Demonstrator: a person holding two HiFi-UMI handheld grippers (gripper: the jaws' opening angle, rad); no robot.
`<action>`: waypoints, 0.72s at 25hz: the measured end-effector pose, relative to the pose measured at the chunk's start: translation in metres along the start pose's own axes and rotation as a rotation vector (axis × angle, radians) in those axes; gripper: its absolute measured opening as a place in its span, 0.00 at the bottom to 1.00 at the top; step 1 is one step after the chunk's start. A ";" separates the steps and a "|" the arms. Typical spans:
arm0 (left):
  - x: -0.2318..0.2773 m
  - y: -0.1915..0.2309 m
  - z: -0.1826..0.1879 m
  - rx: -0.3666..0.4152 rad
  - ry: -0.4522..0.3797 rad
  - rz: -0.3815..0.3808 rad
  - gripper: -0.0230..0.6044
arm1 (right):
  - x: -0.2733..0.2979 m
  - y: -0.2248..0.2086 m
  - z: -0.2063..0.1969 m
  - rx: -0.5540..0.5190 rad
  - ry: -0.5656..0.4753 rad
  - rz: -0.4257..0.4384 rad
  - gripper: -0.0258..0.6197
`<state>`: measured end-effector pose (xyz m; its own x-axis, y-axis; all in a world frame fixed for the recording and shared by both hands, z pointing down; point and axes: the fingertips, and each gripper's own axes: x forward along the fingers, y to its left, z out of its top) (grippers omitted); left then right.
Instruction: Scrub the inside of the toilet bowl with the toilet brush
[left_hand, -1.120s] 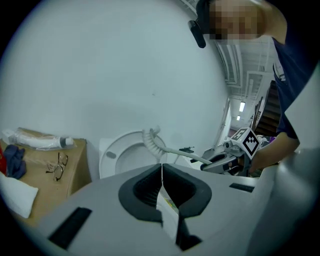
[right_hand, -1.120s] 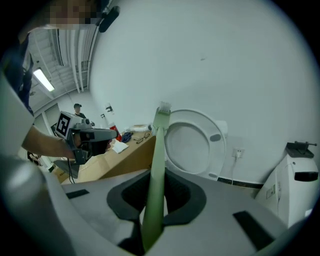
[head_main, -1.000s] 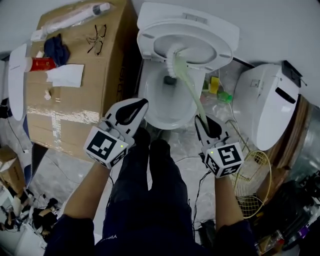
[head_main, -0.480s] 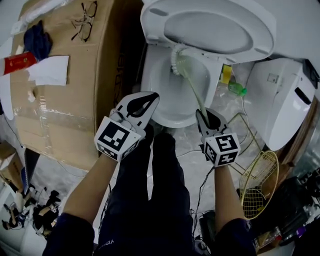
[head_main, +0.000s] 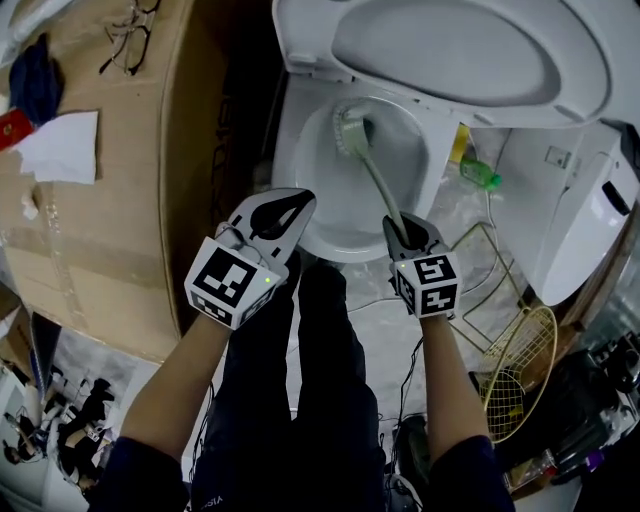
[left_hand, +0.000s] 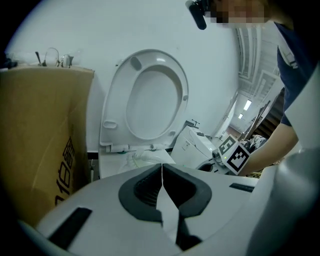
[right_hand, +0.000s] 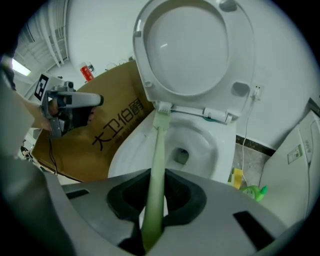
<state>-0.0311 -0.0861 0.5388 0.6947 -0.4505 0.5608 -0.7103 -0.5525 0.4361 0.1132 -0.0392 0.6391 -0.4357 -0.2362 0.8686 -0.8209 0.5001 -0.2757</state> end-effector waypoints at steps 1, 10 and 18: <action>0.001 0.001 -0.002 -0.008 0.000 -0.001 0.09 | 0.007 -0.001 -0.004 -0.007 0.021 -0.007 0.13; 0.010 0.012 -0.011 -0.046 -0.004 -0.012 0.09 | 0.059 -0.011 -0.024 -0.039 0.191 -0.067 0.13; 0.012 0.024 -0.017 -0.045 0.015 -0.019 0.09 | 0.082 -0.017 -0.037 -0.098 0.272 -0.106 0.13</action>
<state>-0.0419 -0.0927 0.5682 0.7066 -0.4293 0.5625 -0.7016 -0.5288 0.4776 0.1045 -0.0363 0.7303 -0.2235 -0.0666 0.9724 -0.8115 0.5654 -0.1478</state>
